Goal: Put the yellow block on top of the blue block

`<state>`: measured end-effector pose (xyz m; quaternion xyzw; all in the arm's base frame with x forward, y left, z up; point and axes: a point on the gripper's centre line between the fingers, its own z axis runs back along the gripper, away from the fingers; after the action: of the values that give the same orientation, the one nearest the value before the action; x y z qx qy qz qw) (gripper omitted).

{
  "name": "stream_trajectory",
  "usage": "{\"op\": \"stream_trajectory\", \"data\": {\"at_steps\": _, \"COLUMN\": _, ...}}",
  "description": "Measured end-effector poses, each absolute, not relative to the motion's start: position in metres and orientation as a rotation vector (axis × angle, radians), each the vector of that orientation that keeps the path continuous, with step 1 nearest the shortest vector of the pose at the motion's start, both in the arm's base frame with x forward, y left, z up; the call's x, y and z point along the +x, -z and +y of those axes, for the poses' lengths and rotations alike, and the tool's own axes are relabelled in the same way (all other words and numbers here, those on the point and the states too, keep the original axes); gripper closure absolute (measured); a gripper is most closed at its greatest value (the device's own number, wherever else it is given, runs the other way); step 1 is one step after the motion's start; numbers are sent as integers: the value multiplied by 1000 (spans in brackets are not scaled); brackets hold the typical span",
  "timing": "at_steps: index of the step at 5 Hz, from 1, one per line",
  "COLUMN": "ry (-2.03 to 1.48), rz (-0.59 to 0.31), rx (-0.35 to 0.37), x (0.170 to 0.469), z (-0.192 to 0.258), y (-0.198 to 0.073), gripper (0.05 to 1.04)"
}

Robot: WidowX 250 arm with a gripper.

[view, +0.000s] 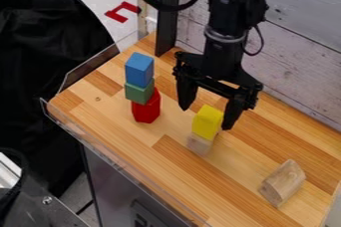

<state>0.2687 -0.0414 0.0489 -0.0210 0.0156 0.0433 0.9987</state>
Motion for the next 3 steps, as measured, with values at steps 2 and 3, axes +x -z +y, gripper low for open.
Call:
{"op": "stream_trajectory", "data": {"at_steps": 2, "ry": -115, "rz": 72, "rx": -58, "x": 272, "z": -33, "y": -33, "gripper": 83}}
{"op": "stream_trajectory", "data": {"at_steps": 3, "ry": -121, "rz": 84, "rx": -63, "x": 273, "z": -33, "y": -29, "gripper": 83}}
